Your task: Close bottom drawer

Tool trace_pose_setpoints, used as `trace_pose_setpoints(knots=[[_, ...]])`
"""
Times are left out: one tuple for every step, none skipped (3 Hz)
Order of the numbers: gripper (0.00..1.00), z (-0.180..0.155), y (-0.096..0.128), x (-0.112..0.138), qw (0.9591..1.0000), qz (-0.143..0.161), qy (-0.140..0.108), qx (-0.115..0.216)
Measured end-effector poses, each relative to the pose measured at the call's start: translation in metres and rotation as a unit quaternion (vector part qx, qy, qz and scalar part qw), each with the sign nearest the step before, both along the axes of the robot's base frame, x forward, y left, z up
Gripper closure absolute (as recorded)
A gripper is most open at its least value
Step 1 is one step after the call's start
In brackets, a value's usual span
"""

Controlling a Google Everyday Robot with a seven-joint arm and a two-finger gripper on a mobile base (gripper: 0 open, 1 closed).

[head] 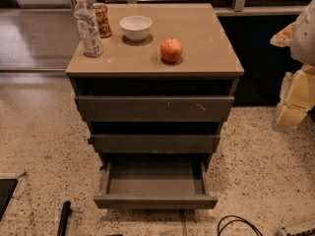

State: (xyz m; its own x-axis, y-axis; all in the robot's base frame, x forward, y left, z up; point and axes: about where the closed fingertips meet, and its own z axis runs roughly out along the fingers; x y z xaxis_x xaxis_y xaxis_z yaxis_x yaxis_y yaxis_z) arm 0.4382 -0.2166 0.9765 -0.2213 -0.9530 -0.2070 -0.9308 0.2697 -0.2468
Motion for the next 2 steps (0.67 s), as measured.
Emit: trace_pose_setpoints(knots=[[0.0,0.0,0.0,0.0,1.0,0.0,0.0,0.0],[0.11,0.0005,0.0002,0.0,1.0,0.0,-0.002,0.0]])
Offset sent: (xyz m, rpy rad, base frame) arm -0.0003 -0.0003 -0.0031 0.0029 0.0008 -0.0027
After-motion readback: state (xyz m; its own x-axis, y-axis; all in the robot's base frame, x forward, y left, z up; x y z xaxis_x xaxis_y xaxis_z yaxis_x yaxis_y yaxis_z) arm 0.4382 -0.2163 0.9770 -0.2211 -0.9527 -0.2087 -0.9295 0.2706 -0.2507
